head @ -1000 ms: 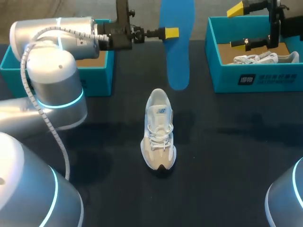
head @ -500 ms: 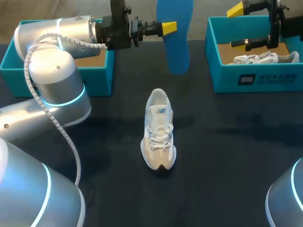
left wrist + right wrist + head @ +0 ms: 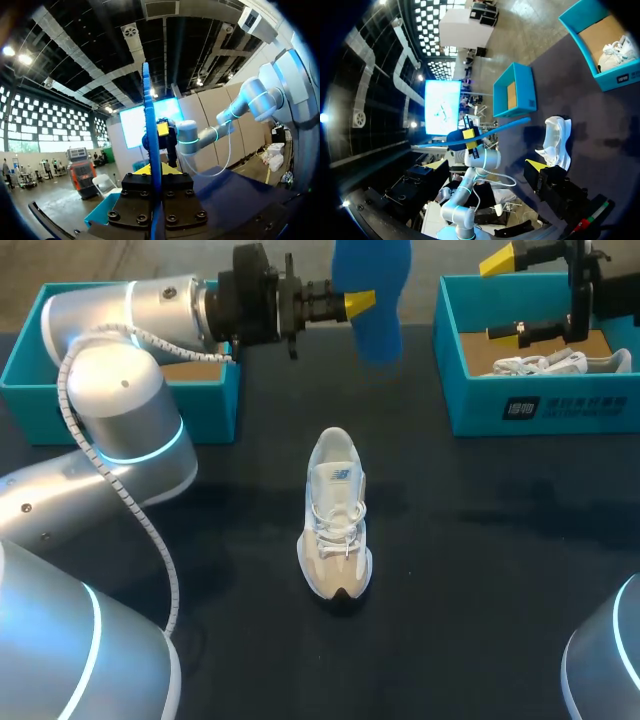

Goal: Take the shoe out of the shoebox, open the shoe tongue, remove and reinsert the insole, then place the shoe into the shoebox

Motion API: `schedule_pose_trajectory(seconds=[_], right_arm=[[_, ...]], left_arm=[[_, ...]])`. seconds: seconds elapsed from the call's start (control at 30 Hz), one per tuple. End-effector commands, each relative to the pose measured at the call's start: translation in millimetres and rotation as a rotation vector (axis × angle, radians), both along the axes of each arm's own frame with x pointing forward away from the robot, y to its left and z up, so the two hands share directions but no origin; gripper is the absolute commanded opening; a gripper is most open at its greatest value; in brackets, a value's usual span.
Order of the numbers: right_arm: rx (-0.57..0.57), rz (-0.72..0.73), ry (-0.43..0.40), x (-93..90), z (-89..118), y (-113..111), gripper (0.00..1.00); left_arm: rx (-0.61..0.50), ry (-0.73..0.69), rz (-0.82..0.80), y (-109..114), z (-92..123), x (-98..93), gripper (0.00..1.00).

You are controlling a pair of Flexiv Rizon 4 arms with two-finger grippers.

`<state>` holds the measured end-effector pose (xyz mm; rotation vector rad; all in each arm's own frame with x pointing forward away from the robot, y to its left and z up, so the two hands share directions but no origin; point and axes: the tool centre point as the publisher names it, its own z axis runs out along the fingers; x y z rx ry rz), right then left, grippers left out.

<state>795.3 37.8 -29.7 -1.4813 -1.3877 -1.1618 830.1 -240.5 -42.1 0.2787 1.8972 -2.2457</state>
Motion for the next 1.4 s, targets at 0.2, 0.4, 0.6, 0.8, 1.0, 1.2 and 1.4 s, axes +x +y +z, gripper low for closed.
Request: schedule_pose_trajectory(seconds=[0.2,0.4,0.6,0.8,1.0,1.2,1.4], right_arm=[[-0.001,-0.001,0.0,0.2,-0.3,1.2,1.0],[-0.001,-0.001,0.0,0.2,-0.3,1.2,1.0],[-0.001,-0.001,0.0,0.2,-0.3,1.2,1.0],[-0.001,-0.001,0.0,0.2,-0.3,1.2,1.0],[-0.001,-0.001,0.0,0.2,-0.3,1.2,1.0],[-0.001,-0.001,0.0,0.2,-0.3,1.2,1.0],[-0.001,-0.001,0.0,0.2,-0.3,1.2,1.0]], left_arm=[[0.049,-0.393,-0.042,3.1,-2.1,-0.5,0.0],[0.102,-0.735,-0.053,3.3,-5.0,0.9,0.0],[0.111,-1.31,-0.001,1.2,-17.9,2.3,0.0],[0.045,-1.555,0.122,-0.8,-25.3,3.7,0.0],[0.019,-1.595,0.167,-0.8,-23.2,4.7,0.0],[0.019,-1.595,0.167,-0.8,-23.2,4.7,0.0],[0.019,-1.595,0.167,-0.8,-23.2,4.7,0.0]])
